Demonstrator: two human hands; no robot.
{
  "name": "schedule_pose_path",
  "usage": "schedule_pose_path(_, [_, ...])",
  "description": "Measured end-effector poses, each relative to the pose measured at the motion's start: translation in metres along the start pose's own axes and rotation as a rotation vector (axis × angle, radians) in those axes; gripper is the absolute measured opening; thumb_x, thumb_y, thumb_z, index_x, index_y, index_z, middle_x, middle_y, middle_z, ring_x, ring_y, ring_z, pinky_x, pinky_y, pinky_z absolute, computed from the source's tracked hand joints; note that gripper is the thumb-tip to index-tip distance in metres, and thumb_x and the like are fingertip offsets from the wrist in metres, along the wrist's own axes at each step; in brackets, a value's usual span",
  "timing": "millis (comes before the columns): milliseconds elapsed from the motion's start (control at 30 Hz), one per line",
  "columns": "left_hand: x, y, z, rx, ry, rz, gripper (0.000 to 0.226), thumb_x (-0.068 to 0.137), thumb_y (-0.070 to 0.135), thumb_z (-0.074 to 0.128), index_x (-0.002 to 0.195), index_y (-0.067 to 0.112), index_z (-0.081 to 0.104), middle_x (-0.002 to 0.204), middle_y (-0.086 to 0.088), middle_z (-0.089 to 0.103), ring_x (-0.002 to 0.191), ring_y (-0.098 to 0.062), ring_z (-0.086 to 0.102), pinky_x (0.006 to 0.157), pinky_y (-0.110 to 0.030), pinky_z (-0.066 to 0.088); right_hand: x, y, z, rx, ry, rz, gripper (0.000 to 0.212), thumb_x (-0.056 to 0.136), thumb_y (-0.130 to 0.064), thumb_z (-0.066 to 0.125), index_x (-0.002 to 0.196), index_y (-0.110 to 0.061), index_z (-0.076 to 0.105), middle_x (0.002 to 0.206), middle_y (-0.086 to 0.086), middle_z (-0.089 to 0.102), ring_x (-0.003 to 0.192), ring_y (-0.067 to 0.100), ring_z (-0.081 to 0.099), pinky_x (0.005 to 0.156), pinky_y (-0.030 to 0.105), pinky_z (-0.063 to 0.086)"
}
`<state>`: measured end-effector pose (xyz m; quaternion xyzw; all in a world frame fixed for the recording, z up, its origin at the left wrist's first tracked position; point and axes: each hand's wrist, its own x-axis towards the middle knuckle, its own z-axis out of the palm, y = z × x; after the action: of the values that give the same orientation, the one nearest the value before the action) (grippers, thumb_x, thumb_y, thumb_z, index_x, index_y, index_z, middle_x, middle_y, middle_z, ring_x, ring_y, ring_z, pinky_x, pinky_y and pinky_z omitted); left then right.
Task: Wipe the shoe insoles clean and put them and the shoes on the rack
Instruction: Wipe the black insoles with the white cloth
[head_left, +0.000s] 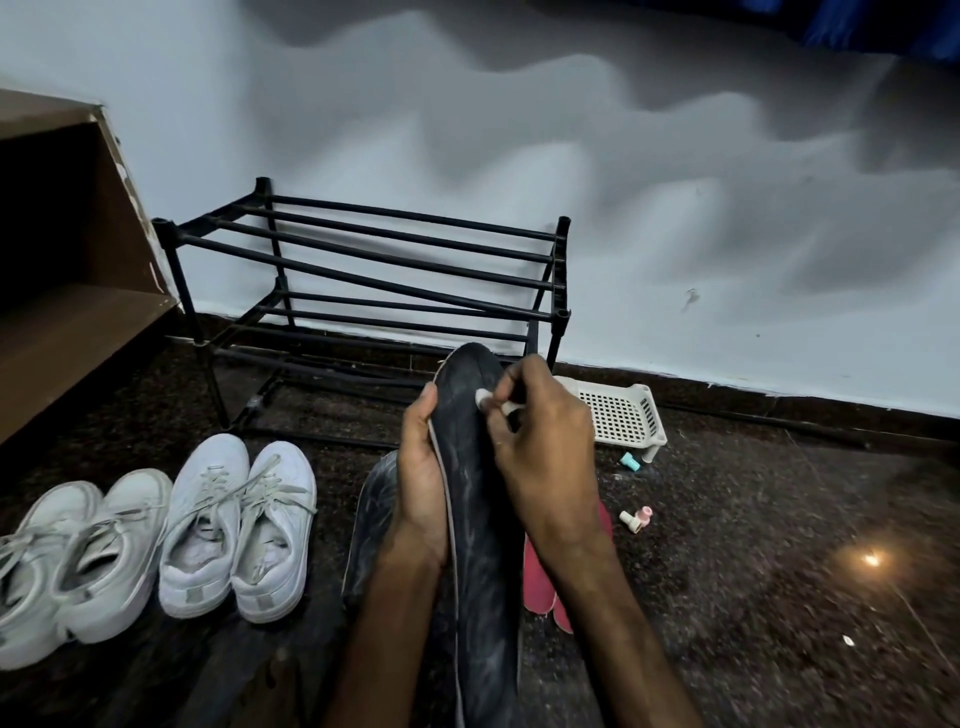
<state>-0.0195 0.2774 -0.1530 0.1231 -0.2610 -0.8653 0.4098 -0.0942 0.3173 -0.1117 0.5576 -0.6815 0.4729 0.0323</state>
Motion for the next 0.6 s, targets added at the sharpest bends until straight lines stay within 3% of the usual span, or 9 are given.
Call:
schedule_pose_path(133, [0.003, 0.010, 0.000, 0.009, -0.004, 0.066, 0.074, 0.096, 0.056, 0.023, 0.107, 0.002, 0.071, 0.080, -0.012, 0.060, 0.073, -0.020, 0.061, 0.068, -0.030, 0.053, -0.021, -0.005, -0.007, -0.029, -0.126, 0.083, 0.027, 0.083, -0.011, 0.072, 0.083, -0.023, 0.048, 0.074, -0.011, 0.060, 0.063, 0.006, 0.059, 0.064, 0.030, 0.050])
schedule_pose_path(200, [0.003, 0.011, -0.001, 0.059, 0.020, 0.110, 0.074, 0.096, 0.056, 0.022, 0.113, 0.002, 0.070, 0.095, -0.015, 0.063, 0.081, -0.022, 0.062, 0.074, -0.034, 0.049, -0.031, -0.016, -0.006, 0.104, -0.141, 0.083, 0.026, 0.081, -0.012, 0.075, 0.081, -0.022, 0.051, 0.071, -0.011, 0.060, 0.062, 0.005, 0.058, 0.060, 0.025, 0.050])
schedule_pose_path(300, [-0.002, 0.005, 0.006, 0.036, 0.030, 0.057, 0.078, 0.093, 0.055, 0.033, 0.130, -0.011, 0.051, 0.115, -0.019, 0.058, 0.097, -0.022, 0.064, 0.084, -0.030, 0.053, -0.013, -0.023, -0.002, 0.182, -0.056, 0.002, 0.022, 0.080, -0.008, 0.075, 0.083, -0.014, 0.054, 0.073, -0.009, 0.060, 0.063, 0.006, 0.058, 0.060, 0.025, 0.050])
schedule_pose_path(433, [-0.005, 0.002, 0.010, 0.008, 0.027, 0.040, 0.062, 0.093, 0.055, 0.037, 0.114, 0.006, 0.069, 0.110, -0.014, 0.069, 0.106, -0.023, 0.065, 0.095, -0.033, 0.050, 0.020, -0.006, -0.002, 0.055, 0.026, -0.031, 0.025, 0.082, -0.004, 0.071, 0.084, -0.016, 0.049, 0.074, -0.008, 0.058, 0.059, 0.011, 0.056, 0.060, 0.038, 0.050])
schedule_pose_path(567, [0.003, 0.013, 0.005, 0.002, 0.042, 0.128, 0.071, 0.096, 0.056, 0.024, 0.117, 0.002, 0.066, 0.085, -0.011, 0.061, 0.076, -0.019, 0.062, 0.067, -0.028, 0.054, -0.015, -0.009, -0.006, 0.033, -0.137, 0.017, 0.026, 0.081, -0.007, 0.072, 0.084, -0.020, 0.049, 0.074, -0.010, 0.059, 0.064, 0.010, 0.059, 0.063, 0.036, 0.051])
schedule_pose_path(600, [0.004, 0.013, 0.004, 0.023, 0.054, 0.148, 0.071, 0.097, 0.055, 0.023, 0.115, 0.002, 0.068, 0.086, -0.009, 0.057, 0.076, -0.019, 0.058, 0.066, -0.029, 0.053, -0.025, -0.015, -0.007, 0.077, -0.149, 0.018, 0.027, 0.081, -0.009, 0.073, 0.082, -0.022, 0.049, 0.072, -0.010, 0.059, 0.064, 0.009, 0.058, 0.063, 0.032, 0.050])
